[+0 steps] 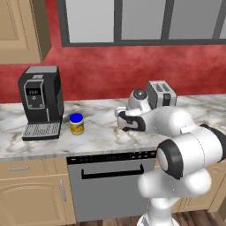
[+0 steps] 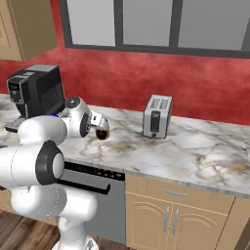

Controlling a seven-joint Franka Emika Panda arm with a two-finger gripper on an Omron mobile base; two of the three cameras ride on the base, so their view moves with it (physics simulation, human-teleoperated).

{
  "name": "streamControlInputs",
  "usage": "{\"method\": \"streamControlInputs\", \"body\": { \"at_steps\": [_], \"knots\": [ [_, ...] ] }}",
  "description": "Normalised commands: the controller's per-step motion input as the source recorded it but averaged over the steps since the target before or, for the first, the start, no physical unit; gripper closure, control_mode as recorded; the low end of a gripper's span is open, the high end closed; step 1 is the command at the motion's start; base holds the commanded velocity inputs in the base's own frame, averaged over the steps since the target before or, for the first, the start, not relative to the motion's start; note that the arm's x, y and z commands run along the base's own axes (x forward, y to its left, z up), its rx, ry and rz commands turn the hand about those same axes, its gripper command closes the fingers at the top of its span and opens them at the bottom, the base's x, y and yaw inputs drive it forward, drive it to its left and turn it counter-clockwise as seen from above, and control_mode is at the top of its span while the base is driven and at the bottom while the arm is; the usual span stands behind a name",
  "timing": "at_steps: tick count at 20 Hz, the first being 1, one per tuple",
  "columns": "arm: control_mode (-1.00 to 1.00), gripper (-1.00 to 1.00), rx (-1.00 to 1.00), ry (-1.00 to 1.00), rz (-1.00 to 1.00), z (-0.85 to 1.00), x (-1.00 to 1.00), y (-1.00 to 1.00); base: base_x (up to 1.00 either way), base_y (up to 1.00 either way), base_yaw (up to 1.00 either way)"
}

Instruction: Place the mayonnaise and mayonnaise from the counter to the top shelf of the fridge. If the existing items in the fridge are on the top shelf, move them to other shelves.

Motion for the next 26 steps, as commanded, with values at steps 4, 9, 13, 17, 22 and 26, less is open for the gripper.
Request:
{"method": "streamControlInputs", "body": {
  "at_steps": [4, 9, 13, 17, 22, 26],
  "knots": [
    [-1.00, -1.00, 0.00, 0.00, 0.00, -0.17, 0.40, 0.00, 0.00, 0.00, 0.00],
    [-1.00, -1.00, 0.00, 0.00, 0.00, -0.11, 0.40, 0.00, 0.00, 0.00, 0.00],
    [-1.00, -1.00, 0.00, 0.00, 0.00, -0.15, 0.36, 0.00, 0.00, 0.00, 0.00],
    [-1.00, -1.00, 0.00, 0.00, 0.00, -0.18, 0.32, 0.00, 0.00, 0.00, 0.00],
    [-1.00, -1.00, 0.00, 0.00, 0.00, -0.21, 0.27, 0.00, 0.00, 0.00, 0.00],
    [-1.00, -1.00, 0.00, -0.01, 0.00, -0.15, 0.25, 0.00, 0.00, 0.00, 0.00]
  ]
}}
